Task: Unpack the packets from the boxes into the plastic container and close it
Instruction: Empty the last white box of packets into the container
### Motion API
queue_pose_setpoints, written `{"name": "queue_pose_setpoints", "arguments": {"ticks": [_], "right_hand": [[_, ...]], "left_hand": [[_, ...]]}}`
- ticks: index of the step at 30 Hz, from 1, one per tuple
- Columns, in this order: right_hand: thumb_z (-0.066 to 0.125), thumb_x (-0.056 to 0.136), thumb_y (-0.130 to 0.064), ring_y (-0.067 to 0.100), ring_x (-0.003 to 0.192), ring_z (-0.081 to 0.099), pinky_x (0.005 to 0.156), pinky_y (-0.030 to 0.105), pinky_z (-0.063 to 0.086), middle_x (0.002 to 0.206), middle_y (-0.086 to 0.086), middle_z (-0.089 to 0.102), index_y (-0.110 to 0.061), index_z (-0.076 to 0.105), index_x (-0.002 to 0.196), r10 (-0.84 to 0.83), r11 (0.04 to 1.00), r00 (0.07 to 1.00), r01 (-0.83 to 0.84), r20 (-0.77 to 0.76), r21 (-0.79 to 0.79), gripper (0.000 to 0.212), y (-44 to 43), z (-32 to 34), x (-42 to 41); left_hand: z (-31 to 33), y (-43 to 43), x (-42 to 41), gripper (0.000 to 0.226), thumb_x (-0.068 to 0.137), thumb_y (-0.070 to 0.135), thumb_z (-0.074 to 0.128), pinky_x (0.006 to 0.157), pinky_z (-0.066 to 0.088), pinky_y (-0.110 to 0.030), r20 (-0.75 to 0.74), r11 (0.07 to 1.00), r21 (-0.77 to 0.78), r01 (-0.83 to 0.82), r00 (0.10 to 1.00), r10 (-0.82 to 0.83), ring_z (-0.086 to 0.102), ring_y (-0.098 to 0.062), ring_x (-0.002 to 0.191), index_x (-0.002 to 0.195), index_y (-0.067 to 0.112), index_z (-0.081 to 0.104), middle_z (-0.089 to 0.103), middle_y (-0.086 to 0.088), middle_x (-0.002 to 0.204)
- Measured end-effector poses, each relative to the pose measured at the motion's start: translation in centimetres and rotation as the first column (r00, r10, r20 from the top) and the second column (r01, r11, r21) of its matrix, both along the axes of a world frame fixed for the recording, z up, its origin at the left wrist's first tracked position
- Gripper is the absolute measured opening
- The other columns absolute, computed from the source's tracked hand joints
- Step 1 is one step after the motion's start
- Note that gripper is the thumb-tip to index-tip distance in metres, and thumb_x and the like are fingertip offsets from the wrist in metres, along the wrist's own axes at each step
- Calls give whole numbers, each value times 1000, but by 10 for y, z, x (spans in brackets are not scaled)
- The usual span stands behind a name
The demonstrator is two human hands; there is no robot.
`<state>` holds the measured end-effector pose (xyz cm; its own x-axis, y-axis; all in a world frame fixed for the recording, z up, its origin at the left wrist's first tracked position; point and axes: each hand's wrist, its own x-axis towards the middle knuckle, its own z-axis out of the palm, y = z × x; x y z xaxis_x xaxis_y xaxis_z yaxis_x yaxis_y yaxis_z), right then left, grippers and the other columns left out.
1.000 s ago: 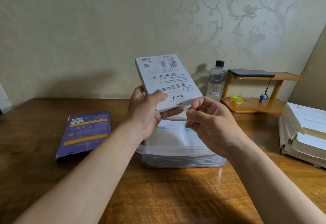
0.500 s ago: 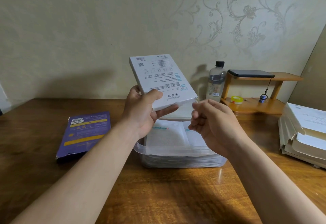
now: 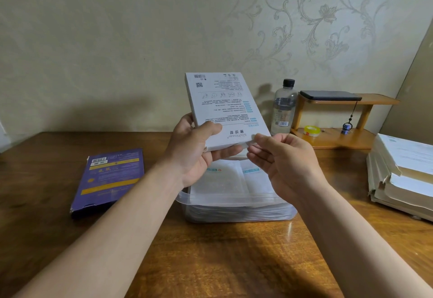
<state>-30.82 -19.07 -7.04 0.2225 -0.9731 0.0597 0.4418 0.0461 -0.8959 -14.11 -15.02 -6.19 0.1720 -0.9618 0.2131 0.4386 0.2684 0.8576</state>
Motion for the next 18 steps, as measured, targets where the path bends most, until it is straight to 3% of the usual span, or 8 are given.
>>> {"name": "queue_pose_setpoints", "arguments": {"ticks": [5,10,14,18], "right_hand": [[70,84,6,27,70,68,78,40,61,89,25,68,-12,45,94,-32,999,999,32,20,-6,33,-1,-2,2],[66,86,7,30,77,63,80,40,61,85,23,65,-9,46,105,-26,1000,999,26,19,0,31,-3,-1,3],[58,87,10,29,82,63,80,36,60,104,27,71,-1,52,114,1,1000,1000,-1,-6,-5,30,-2,-1,2],[62,88,7,26,80,63,78,34,59,102,24,72,5,50,127,-11,1000,1000,11,-9,-6,41,-2,-2,2]], "left_hand": [[-1,-1,-1,38,97,-5,55,62,63,-41,18,999,21,-27,999,26,75,-36,97,133,6,51,73,-16,118],[1,1,-3,26,98,-2,56,52,61,-37,58,999,24,-48,997,47,77,-28,88,119,13,59,78,-5,104],[1,2,-4,24,98,0,58,48,60,-33,71,997,35,-71,995,68,77,-23,87,114,19,62,79,1,98],[1,1,-4,23,98,1,58,48,59,-32,69,996,38,-78,995,75,77,-24,88,113,19,63,79,2,99]]}}
